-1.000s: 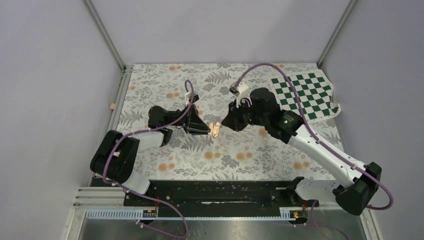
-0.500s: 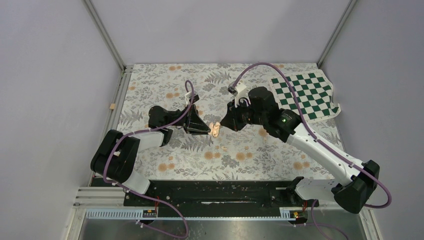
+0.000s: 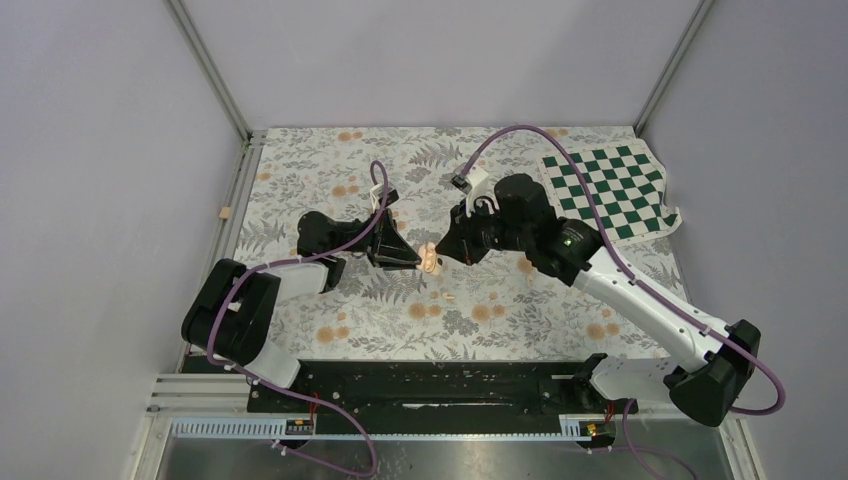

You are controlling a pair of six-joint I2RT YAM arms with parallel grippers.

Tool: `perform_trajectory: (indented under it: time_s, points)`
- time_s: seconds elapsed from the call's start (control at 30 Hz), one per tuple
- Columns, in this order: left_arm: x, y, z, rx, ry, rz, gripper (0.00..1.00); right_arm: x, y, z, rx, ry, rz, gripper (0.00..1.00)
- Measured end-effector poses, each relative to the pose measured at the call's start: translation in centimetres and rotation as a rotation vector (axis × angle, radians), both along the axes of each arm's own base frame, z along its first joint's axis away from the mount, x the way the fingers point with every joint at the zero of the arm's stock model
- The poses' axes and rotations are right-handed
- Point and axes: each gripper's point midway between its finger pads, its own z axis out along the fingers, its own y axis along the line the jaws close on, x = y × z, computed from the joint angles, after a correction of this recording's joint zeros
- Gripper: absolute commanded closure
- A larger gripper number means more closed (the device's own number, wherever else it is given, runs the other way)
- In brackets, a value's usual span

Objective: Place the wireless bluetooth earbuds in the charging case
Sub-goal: Adjust the earbud with the charging case.

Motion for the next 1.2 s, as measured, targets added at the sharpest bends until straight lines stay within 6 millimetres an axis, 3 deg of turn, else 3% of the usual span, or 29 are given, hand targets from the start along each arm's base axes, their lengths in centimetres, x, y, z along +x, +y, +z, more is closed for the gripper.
perform_trajectory:
  time_s: [0.37,0.4,0.47,0.53,0.7,0.97,1.2]
  points:
    - [0.0,0.0,0.0,0.0,0.0,0.0,1.0,-0.5,0.3,0.6,-0.003,-0.01,0.013,0.88]
    - [0.0,0.0,0.0,0.0,0.0,0.0,1.0,-0.5,0.2,0.7,-0.003,-0.015,0.009,0.82]
    - [0.0,0.0,0.0,0.0,0.0,0.0,1.0,-0.3,-0.1,1.0,-0.004,-0.032,-0.009,0.61]
    - [0.0,0.0,0.0,0.0,0.0,0.0,1.0,-0.2,-0.5,1.6,0.003,-0.05,-0.025,0.53]
    - [0.0,0.0,0.0,0.0,0.0,0.0,1.0,-0.3,-1.1,2.7,0.012,-0.101,-0.029,0.48]
    - [0.0,0.0,0.0,0.0,0.0,0.0,1.0,-0.5,-1.0,0.5,-0.101,-0.089,0.061,0.47]
    - [0.0,0.0,0.0,0.0,0.0,0.0,1.0,-0.4,-0.3,0.7,-0.111,-0.103,0.112,0.48]
